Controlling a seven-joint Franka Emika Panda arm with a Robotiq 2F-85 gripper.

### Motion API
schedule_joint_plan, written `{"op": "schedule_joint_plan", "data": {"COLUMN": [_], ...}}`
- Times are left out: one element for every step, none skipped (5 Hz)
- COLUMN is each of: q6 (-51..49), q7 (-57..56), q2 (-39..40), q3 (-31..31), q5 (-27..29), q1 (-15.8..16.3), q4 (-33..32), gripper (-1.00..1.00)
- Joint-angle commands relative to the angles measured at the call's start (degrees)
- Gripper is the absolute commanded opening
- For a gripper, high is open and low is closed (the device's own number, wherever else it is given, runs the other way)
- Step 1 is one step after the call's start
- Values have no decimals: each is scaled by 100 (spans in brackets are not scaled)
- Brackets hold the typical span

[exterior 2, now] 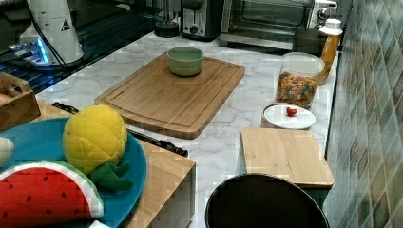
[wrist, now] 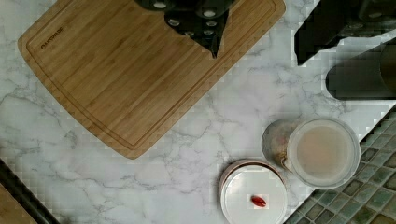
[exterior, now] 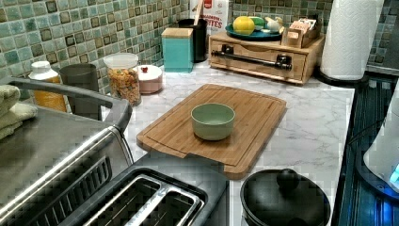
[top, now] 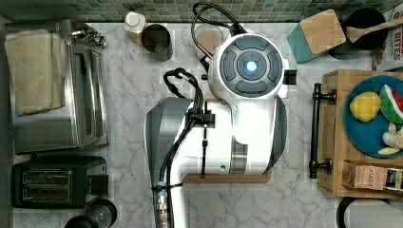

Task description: Open the drawer.

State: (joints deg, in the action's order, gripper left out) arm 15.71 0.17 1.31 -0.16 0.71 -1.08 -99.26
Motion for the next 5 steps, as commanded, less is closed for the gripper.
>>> {"op": "schedule_joint_plan", "data": {"q6": [1,310,393,666,706], "q7": [-1,-442,-1304,-2330,-3128], "q2": [1,-156,-208,-196,-34], "q3": [27,-27,-171,-352,-519], "q5": [0,78,41,-50,-159], "q1": [27,-40,-201,-422,-655], "q4": [1,-402,-591,-764,-694], "gripper": [100,100,100,100,100]}}
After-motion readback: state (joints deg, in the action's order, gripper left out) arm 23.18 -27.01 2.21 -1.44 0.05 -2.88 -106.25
